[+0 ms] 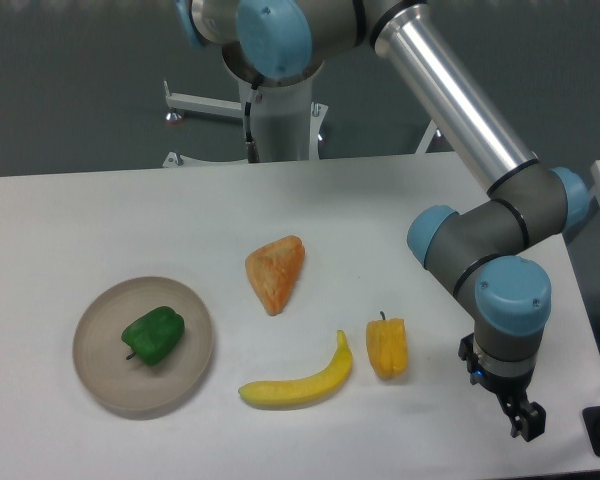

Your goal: Pick up the green pepper from the plate

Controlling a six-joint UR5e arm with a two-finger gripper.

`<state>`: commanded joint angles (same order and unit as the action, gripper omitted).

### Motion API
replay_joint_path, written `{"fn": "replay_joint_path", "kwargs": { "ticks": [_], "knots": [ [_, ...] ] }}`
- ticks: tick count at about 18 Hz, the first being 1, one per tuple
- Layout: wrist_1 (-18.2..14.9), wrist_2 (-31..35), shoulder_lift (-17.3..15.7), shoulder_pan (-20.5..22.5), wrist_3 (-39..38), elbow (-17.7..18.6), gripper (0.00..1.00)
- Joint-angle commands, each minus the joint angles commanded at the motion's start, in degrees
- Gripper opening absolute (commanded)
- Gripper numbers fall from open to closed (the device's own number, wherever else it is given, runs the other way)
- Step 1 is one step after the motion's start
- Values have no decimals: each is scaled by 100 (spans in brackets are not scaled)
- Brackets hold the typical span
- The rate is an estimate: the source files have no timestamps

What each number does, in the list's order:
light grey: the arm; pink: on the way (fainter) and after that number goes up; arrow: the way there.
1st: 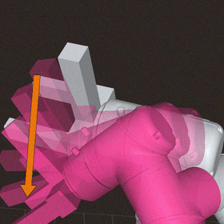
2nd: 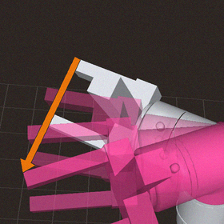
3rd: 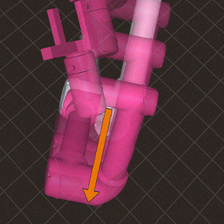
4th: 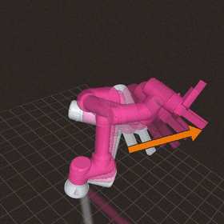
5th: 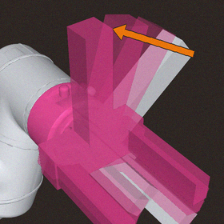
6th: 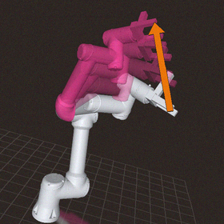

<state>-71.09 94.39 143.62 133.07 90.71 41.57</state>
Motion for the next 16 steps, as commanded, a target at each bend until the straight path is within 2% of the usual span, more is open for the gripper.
{"fn": "replay_joint_path", "kwargs": {
  "ticks": [3, 5, 10, 14, 16],
  "knots": [
    [-237, -18, -140, -44, -219, 26, 100],
    [-317, -18, -307, -193, -588, 210, 100],
    [-317, -105, -931, -554, -1457, 1071, 100],
    [-308, -1184, -1511, -686, -2626, 1844, 100],
    [-317, -1292, -1739, -905, -2891, 2195, 100]
  ]
}}
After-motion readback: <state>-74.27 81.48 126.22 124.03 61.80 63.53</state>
